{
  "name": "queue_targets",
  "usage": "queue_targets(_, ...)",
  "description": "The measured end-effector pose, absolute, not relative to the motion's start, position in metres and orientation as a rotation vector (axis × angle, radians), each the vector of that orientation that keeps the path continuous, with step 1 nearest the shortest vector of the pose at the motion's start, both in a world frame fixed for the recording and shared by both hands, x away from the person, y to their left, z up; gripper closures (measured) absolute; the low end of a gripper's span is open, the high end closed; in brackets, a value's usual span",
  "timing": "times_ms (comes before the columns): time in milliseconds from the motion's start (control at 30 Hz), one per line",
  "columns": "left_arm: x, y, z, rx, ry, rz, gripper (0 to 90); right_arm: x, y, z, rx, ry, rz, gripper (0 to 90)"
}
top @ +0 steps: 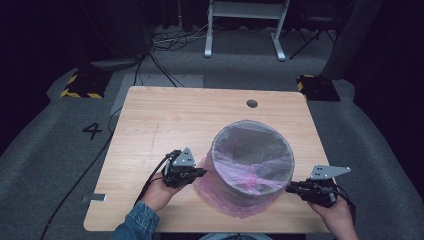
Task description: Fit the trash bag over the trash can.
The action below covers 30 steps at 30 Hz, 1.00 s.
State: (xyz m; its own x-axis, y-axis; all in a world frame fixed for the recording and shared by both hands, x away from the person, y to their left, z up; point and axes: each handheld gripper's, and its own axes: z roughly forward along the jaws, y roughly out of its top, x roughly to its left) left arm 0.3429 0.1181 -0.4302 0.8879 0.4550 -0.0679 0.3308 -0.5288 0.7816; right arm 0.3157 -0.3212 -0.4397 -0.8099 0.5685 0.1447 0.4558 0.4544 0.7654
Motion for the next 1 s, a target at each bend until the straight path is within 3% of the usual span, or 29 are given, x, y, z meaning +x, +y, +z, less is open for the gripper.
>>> queue_targets(67, 0.341, 0.122, -0.427, 2.139, 0.569, 0.189, 89.6, 0.312, -0.324, -0.434, 0.892, 2.515, 1.339, 60.3)
queue_targets(100, 0.341, 0.125, -0.425, 2.114, 0.564, 0.195, 89.2, 0.311, -0.325, -0.431, 0.886, 2.496, 1.366, 56.1)
queue_targets(167, 0.340, 0.131, -0.420, 2.078, 0.575, 0.225, 79.9, 0.308, -0.327, -0.424, 0.834, 2.477, 1.435, 53.8)
queue_targets(300, 0.338, 0.137, -0.414, 2.053, 0.576, 0.246, 76.6, 0.303, -0.329, -0.411, 0.758, 2.459, 1.486, 52.6)
queue_targets(367, 0.338, 0.137, -0.412, 2.048, 0.573, 0.257, 78.4, 0.305, -0.328, -0.408, 0.750, 2.463, 1.484, 56.8)
queue_targets(400, 0.338, 0.137, -0.410, 2.039, 0.571, 0.260, 81.6, 0.305, -0.327, -0.406, 0.746, 2.468, 1.481, 63.8)
queue_targets(433, 0.338, 0.137, -0.409, 2.032, 0.575, 0.261, 84.6, 0.306, -0.326, -0.405, 0.738, 2.477, 1.470, 76.5)
queue_targets(500, 0.340, 0.139, -0.407, 2.014, 0.593, 0.261, 88.6, 0.306, -0.324, -0.402, 0.744, 2.476, 1.435, 88.5)
queue_targets(700, 0.338, 0.146, -0.396, 1.956, 0.562, 0.253, 88.9, 0.310, -0.331, -0.391, 0.807, 2.399, 1.460, 90.0)
queue_targets(1000, 0.353, 0.132, -0.417, 2.074, 0.605, 0.184, 89.1, 0.321, -0.329, -0.406, 0.870, 2.415, 1.371, 90.0)
